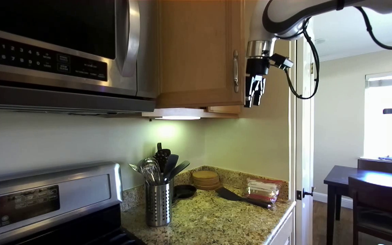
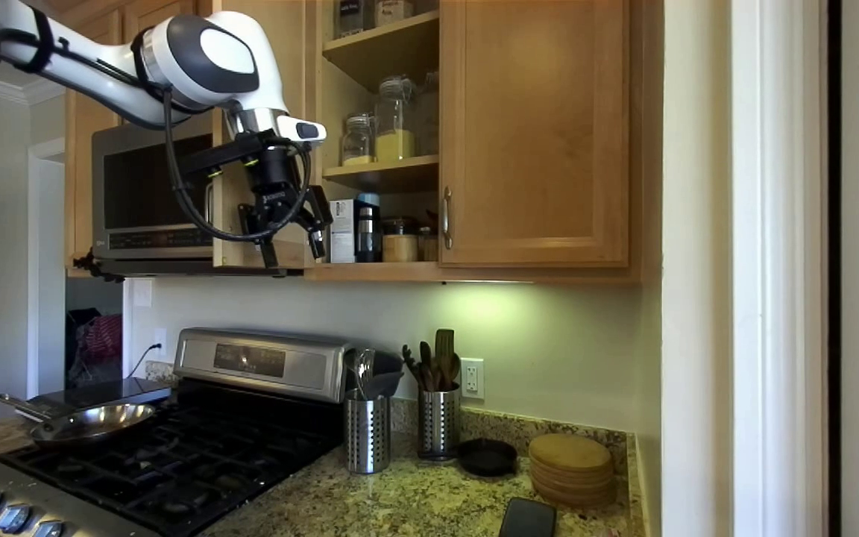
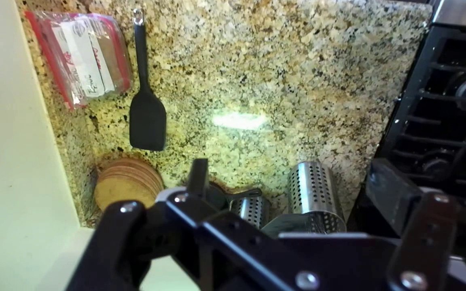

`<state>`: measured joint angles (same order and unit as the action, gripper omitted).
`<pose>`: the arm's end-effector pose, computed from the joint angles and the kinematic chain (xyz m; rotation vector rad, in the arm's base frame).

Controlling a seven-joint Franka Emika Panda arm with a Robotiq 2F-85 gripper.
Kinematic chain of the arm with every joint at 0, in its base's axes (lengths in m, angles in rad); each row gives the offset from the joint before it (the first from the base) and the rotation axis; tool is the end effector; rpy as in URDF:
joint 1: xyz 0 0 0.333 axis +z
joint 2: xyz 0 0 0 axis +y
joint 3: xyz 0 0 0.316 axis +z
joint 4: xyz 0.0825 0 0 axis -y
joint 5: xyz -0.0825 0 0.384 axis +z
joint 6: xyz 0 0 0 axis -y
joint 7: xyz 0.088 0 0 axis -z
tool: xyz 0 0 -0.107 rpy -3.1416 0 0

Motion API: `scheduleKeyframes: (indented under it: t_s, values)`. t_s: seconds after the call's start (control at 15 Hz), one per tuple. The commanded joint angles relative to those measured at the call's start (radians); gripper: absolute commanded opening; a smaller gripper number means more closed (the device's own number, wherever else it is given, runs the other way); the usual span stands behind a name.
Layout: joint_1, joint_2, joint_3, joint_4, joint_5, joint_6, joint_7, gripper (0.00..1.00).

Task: Open the left door to the cupboard on the right

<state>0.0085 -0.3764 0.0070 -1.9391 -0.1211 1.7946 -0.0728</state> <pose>0.4542 -0.0026 0.6595 2.9886 0.1514 0.3430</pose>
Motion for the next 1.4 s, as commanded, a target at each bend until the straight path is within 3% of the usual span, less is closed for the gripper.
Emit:
scheduleKeyframes:
  t_s: [0.0,0.8,1.33]
  values:
    - [0.002,0.044,0.002,0.064,0.013,0.033,0.02,1.0]
    - [0.049,0.033,0.046,0.124,0.081,0.038,-0.022,1.0]
    - [0.136,0.027,0.099,0.136,0.156,0.037,-0.091,1.0]
